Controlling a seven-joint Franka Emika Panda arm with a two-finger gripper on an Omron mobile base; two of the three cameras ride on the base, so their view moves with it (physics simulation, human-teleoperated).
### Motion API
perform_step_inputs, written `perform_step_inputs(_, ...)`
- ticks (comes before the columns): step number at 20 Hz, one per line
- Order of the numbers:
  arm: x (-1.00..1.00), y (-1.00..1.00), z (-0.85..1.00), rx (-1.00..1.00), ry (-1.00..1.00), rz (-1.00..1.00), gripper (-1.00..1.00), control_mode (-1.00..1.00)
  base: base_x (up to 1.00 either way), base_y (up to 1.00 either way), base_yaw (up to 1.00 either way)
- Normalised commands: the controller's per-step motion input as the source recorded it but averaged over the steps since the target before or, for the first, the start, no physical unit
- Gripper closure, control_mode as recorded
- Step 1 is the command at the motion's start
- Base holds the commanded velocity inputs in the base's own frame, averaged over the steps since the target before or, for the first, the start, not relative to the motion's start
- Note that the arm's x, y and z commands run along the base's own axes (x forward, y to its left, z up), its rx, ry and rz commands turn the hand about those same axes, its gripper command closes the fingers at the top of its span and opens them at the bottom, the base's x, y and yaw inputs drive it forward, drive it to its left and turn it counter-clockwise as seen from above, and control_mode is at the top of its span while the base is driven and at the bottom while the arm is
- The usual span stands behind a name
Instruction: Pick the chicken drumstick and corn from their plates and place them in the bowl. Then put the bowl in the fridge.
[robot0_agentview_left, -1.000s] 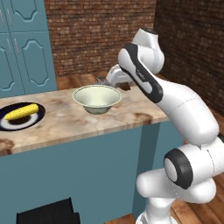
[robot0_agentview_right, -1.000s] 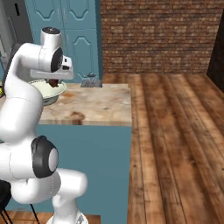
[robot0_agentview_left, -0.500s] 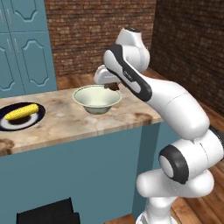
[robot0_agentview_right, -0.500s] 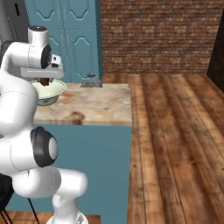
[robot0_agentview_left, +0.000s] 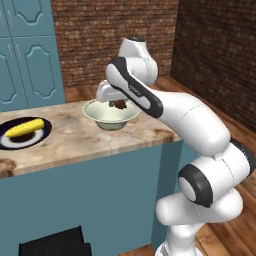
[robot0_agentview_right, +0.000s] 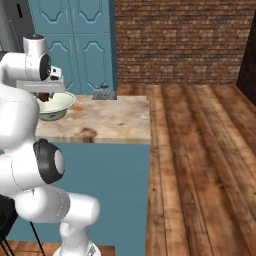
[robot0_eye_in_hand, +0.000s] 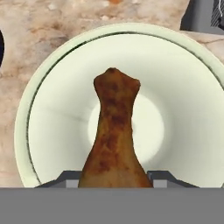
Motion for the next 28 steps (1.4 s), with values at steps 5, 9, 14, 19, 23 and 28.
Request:
perform_step_inputs(5,0.02,0.05,-0.12,-0.02,0.08,0.0,1.0,-1.0,0.0,0.0,0.0)
perform_step_inputs(9,0.0,0.0,-0.14,0.0,0.08,0.0,1.0,-1.0,0.0,0.0,0.0)
perform_step_inputs(14,0.0,0.0,-0.15,0.0,0.01,0.0,1.0,-1.0,0.0,0.0,0.0)
perform_step_inputs(19,0.0,0.03,-0.13,-0.03,0.0,0.0,1.0,-1.0,0.0,0.0,0.0)
perform_step_inputs(23,0.0,0.02,-0.14,-0.05,0.0,0.0,1.0,-1.0,0.0,0.0,0.0)
perform_step_inputs(28,0.02,0.01,-0.08,-0.04,0.0,0.0,1.0,-1.0,0.0,0.0,0.0)
